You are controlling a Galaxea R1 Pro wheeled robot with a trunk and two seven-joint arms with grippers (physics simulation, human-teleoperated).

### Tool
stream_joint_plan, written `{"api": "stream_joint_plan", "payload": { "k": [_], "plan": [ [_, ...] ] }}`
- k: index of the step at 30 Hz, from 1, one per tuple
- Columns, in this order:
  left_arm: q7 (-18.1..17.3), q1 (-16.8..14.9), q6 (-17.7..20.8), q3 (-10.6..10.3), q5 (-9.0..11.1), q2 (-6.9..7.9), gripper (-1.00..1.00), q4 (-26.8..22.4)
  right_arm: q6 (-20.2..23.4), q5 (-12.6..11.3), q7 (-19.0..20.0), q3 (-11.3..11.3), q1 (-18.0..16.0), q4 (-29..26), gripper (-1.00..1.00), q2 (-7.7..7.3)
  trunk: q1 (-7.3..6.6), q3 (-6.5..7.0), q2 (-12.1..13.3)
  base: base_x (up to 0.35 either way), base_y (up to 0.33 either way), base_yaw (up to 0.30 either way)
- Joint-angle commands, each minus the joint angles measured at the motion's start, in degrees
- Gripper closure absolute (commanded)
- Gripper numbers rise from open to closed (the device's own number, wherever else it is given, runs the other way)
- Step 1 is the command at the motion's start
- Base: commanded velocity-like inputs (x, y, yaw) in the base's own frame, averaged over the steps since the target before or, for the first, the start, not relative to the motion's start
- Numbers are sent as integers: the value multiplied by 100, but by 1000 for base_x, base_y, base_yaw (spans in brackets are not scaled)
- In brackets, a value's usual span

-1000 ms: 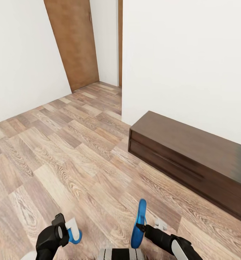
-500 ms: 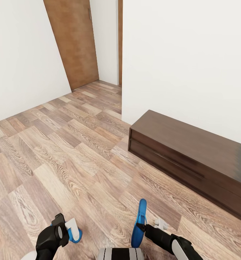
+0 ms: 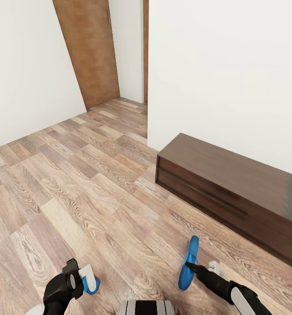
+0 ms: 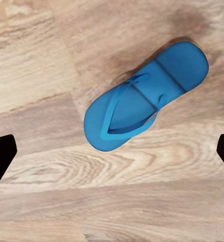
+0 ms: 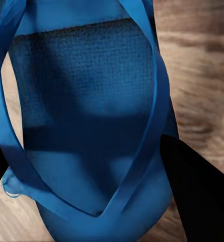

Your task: In the bedroom, move the book from the bed onto either nightstand, and place the two sandals side by side next to the bed.

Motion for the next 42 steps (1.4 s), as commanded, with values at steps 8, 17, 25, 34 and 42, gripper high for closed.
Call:
{"api": "stream_joint_plan", "payload": {
  "k": [8,17,25,34,42],
  "plan": [
    [-40,-3,16,-9,-32,2,-100,-7,217,-401,1174,13,0,41,100,-554,-1,-4,-2,0,0,0],
    [-40,-3,16,-12,-39,1,-100,-14,542,-406,1378,40,0,101,100,-873,-1,-4,-2,0,0,0],
    [-40,-3,16,-8,-45,2,-100,-16,565,-408,1395,26,0,110,100,-1036,-1,-4,-2,0,170,0],
    [-40,-3,16,-6,-45,2,-100,-16,568,-410,1396,18,0,110,100,-1180,-1,-4,-2,0,100,0],
    [-38,-3,13,-3,-45,8,-100,-16,568,-411,1395,23,0,110,100,-1223,-1,-4,-2,0,236,0]
  ]
}}
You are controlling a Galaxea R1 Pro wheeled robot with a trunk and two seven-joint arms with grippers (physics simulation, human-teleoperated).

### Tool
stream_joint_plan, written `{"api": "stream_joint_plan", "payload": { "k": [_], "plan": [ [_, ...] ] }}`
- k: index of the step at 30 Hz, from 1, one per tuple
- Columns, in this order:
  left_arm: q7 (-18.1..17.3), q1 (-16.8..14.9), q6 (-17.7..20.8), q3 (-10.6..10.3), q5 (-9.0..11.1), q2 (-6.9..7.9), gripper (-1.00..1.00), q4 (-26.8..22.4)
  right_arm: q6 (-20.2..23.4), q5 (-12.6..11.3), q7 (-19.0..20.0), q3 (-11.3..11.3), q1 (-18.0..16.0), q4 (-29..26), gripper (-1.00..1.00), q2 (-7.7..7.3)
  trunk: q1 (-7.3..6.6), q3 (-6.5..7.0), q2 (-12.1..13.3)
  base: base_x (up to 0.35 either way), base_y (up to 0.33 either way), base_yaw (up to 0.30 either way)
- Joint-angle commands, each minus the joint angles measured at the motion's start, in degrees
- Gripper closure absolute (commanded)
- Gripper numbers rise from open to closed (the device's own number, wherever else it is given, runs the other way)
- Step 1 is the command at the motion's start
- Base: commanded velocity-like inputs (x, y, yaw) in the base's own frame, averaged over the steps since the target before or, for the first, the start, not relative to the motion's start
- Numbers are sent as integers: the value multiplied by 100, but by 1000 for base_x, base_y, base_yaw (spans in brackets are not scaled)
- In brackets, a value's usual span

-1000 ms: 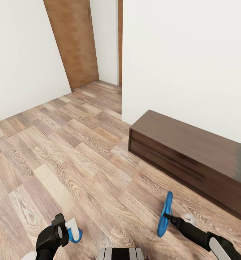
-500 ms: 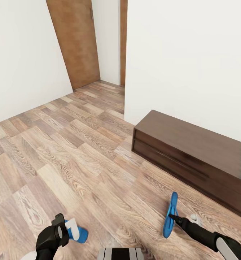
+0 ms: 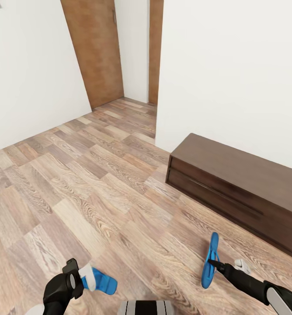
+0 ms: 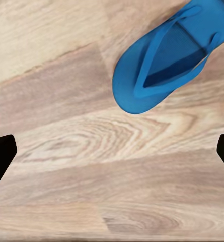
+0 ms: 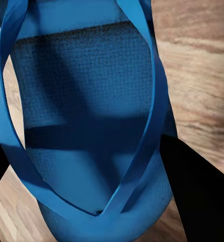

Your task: In the bedroom, move the book from the bed onto either nightstand, and place the two sandals side by side next to the bed.

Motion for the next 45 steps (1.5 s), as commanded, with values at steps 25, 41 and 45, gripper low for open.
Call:
{"api": "stream_joint_plan", "payload": {
  "k": [25,41,45],
  "plan": [
    [-35,-3,15,-23,-45,-13,-100,-14,46,-46,-4,-17,-1,-9,100,-13,-1,-4,-2,0,15,-197],
    [-25,-3,7,-32,-55,-6,-100,-6,46,-46,-4,-14,-1,-8,100,-13,-1,-4,-2,-7,0,-173],
    [-24,-3,7,-32,-61,-5,-100,-6,46,-46,-4,-15,-1,-7,100,-13,-1,-4,-2,-246,0,-5]
  ]
}}
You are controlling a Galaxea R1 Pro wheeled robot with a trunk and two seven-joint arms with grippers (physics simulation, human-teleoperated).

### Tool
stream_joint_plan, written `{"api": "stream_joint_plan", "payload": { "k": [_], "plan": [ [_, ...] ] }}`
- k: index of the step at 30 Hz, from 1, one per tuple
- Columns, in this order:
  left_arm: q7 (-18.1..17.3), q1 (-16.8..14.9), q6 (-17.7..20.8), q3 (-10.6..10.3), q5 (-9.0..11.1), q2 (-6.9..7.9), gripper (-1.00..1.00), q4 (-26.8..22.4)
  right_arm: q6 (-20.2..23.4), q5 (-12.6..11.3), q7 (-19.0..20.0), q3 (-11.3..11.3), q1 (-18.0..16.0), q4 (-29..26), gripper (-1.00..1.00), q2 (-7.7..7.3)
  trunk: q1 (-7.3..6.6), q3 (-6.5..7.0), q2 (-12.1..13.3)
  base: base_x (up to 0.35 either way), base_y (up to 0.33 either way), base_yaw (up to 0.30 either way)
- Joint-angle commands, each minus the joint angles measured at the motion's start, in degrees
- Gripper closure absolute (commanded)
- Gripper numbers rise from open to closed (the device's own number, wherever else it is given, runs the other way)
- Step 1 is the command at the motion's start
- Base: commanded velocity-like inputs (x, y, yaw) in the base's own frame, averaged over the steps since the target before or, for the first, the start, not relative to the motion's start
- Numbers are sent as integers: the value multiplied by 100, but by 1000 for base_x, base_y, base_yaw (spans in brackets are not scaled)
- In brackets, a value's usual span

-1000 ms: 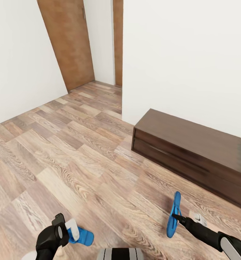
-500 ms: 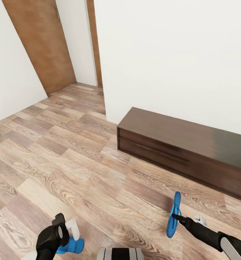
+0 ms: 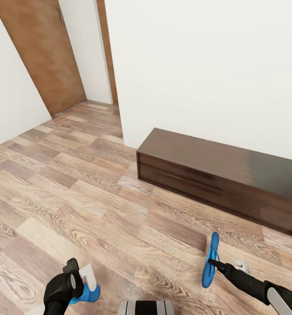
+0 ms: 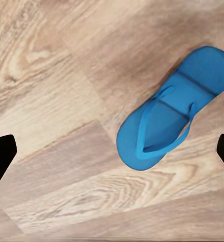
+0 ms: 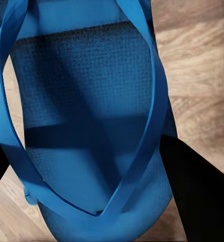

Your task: In the bedroom, move the book from the bed onto either nightstand, and place the two sandals side by side next to the bed.

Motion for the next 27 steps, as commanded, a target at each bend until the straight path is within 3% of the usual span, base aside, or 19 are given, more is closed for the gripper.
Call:
{"api": "stream_joint_plan", "payload": {
  "k": [1,6,16,27],
  "plan": [
    [-39,-2,18,-8,-37,3,-100,-8,46,-45,3,-3,-2,-1,100,-1,-4,-4,-2,-301,0,-2],
    [-39,-2,18,-8,-38,3,-100,-5,46,-45,3,3,-2,0,100,-1,-4,-4,-2,-220,0,-1],
    [-39,-2,15,0,-38,3,-100,1,46,-45,2,0,-2,-3,100,-1,-4,-4,-2,-31,0,-12],
    [-39,-2,9,-1,-38,3,-100,-7,46,-34,2,-7,-2,-10,100,-1,-4,-4,-2,-1,0,-240]
  ]
}}
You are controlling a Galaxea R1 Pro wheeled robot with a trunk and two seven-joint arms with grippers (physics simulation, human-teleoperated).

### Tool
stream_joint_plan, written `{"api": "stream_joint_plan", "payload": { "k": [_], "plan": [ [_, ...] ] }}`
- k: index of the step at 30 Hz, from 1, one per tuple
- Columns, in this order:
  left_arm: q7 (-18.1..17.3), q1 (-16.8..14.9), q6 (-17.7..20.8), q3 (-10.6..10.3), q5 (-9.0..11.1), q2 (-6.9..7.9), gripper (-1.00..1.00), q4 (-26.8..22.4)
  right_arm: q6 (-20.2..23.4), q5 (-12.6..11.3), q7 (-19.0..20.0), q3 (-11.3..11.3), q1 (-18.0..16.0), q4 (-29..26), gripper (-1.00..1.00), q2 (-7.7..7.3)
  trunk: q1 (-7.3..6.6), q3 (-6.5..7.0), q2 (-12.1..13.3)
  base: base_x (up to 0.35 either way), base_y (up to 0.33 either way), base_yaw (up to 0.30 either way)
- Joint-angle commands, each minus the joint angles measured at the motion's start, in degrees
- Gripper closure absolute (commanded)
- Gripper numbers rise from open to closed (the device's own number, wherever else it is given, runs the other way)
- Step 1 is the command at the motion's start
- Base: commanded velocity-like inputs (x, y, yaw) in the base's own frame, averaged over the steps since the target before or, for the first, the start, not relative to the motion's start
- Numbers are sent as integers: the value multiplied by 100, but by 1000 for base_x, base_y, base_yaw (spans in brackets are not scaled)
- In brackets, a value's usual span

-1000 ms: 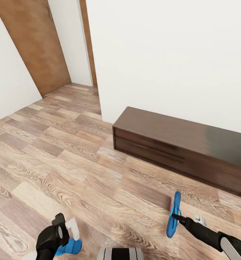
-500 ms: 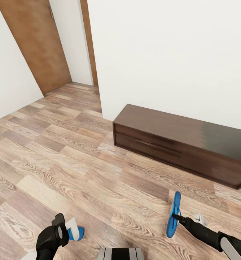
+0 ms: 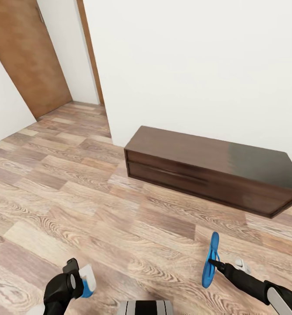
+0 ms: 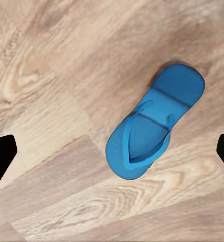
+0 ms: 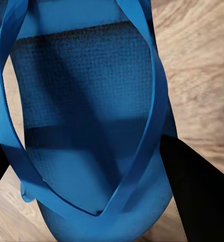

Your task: In the bedroom, move the book from the bed onto either nightstand, and place the two sandals side by side next to the bed.

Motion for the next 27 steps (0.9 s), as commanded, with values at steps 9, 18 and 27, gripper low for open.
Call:
{"api": "stream_joint_plan", "payload": {
  "k": [9,18,27],
  "plan": [
    [-47,-1,19,-7,-36,5,-100,-10,47,-35,5,-9,-4,7,100,0,-1,-4,-2,-111,125,-85],
    [-41,-1,19,-10,-36,4,-100,-10,47,-35,5,-9,-4,7,100,0,-1,-4,-2,-109,93,-3],
    [-31,-1,19,-24,-42,3,-100,-2,47,-35,5,-9,-4,7,100,0,-1,-4,-2,-4,28,0]
  ]
}}
